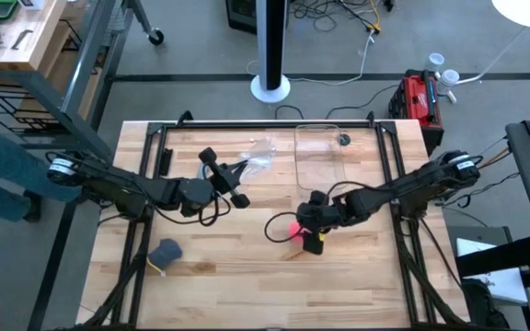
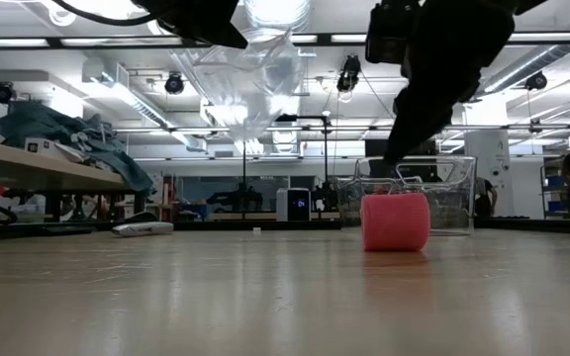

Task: Roll bandage
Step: Put the pink bandage into the transparent zip bag

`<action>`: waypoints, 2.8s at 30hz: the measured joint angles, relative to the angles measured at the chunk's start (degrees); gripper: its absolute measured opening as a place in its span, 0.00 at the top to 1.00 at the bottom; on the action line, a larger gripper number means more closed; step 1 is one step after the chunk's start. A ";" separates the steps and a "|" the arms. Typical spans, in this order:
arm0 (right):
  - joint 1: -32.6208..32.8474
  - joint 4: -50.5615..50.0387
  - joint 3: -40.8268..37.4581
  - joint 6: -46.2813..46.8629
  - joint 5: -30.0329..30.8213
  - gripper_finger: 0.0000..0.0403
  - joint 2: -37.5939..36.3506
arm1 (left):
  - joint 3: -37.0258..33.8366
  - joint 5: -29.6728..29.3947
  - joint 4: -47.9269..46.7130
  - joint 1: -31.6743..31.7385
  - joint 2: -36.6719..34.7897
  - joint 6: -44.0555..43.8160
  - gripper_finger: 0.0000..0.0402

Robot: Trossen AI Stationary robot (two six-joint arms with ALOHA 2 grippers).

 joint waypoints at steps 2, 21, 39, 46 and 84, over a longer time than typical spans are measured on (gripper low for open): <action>0.41 1.65 -1.06 -0.08 -0.06 0.29 0.00 | 0.00 0.00 0.01 0.02 0.00 -0.17 1.00; 1.55 8.49 -4.05 1.27 2.99 0.33 11.06 | -0.39 0.02 0.03 0.07 0.00 -1.21 1.00; 0.91 11.87 -3.35 1.03 5.06 0.50 12.52 | -0.66 0.04 0.04 0.15 0.00 -1.21 1.00; 1.53 13.05 -3.37 0.42 11.59 0.67 12.47 | -0.66 0.04 -0.16 0.17 0.00 -1.21 1.00; -0.01 35.29 8.08 -1.98 1.45 0.45 18.33 | -0.20 2.55 -13.72 -4.66 -7.20 -1.64 1.00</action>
